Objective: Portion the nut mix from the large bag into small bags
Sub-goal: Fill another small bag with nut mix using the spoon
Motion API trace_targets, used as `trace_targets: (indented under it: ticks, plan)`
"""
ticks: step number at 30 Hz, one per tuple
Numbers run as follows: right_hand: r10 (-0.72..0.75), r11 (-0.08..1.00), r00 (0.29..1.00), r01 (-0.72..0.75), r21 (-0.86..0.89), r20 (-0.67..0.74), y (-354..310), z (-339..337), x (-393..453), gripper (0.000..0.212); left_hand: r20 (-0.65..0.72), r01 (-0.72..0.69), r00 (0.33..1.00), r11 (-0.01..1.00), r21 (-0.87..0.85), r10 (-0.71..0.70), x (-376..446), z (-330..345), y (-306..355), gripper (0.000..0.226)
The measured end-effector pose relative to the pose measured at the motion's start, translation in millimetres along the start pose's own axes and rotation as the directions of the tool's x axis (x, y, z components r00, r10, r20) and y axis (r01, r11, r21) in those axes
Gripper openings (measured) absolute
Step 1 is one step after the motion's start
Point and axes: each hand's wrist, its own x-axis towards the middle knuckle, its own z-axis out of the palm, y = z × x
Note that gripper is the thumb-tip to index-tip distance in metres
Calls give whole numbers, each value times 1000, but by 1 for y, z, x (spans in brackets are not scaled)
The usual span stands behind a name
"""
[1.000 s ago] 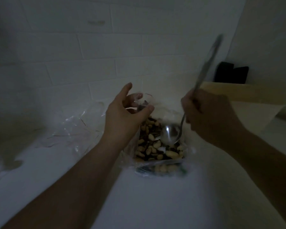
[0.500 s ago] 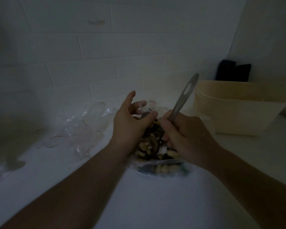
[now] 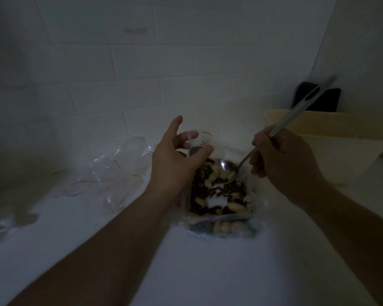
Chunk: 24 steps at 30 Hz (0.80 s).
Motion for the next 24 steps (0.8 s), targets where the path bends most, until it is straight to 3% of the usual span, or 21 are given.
trace_targets:
  ticks: [7,12,17,24]
  plan:
    - [-79,996,988,75,-37,-133,-14,-31,29,24,56,14,998,997,72,-18,-3,0,-2,94]
    - [-198,979,964,185,-85,-178,-35,-33,41,21,124,-41,992,976,216,14,-6,4,-1,99]
    - [-397,899,915,370,-235,-78,-47,-14,33,18,143,-111,987,946,303,70,-7,7,-3,103]
    - [-593,739,803,573,-355,61,-38,5,28,42,129,-69,991,956,285,33,-4,7,-6,109]
